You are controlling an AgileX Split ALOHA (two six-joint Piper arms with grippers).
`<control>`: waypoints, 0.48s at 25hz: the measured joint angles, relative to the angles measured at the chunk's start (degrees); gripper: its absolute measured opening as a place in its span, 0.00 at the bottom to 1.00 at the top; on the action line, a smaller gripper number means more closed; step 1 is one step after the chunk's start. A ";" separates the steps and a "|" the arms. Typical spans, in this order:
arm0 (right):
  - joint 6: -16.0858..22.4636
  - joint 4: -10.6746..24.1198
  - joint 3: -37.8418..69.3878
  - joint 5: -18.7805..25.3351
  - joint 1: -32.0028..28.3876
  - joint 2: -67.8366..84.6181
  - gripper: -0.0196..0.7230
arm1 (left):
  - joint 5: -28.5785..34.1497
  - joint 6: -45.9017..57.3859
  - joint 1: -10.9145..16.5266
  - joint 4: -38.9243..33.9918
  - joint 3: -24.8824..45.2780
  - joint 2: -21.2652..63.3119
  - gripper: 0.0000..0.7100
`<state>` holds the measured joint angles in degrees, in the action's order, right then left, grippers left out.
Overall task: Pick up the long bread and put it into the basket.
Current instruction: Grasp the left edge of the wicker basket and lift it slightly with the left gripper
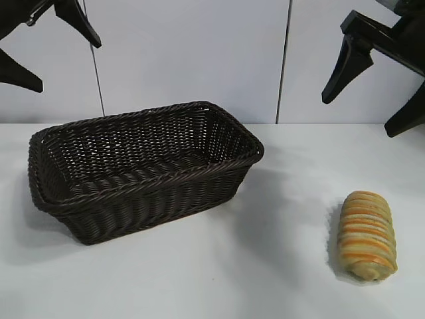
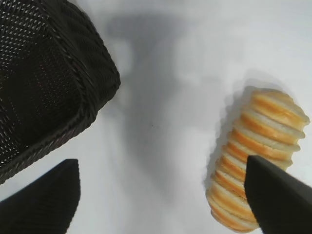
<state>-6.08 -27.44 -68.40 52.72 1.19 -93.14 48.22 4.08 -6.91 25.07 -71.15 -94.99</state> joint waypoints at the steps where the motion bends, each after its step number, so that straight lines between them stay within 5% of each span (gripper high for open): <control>1: 0.00 0.00 0.00 0.05 0.00 0.00 0.90 | 0.74 1.43 0.00 -1.98 0.55 0.00 0.98; 5: 0.00 0.00 0.00 0.05 0.00 0.00 0.90 | 1.90 4.36 -1.11 -8.55 3.54 0.05 0.98; 12: 0.00 0.00 0.00 0.50 0.00 0.00 0.90 | -4.56 5.65 -4.38 -9.11 6.71 -1.87 0.98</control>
<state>-6.08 -27.44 -68.40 53.21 1.19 -93.14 43.66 9.73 -11.29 15.96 -64.44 -96.86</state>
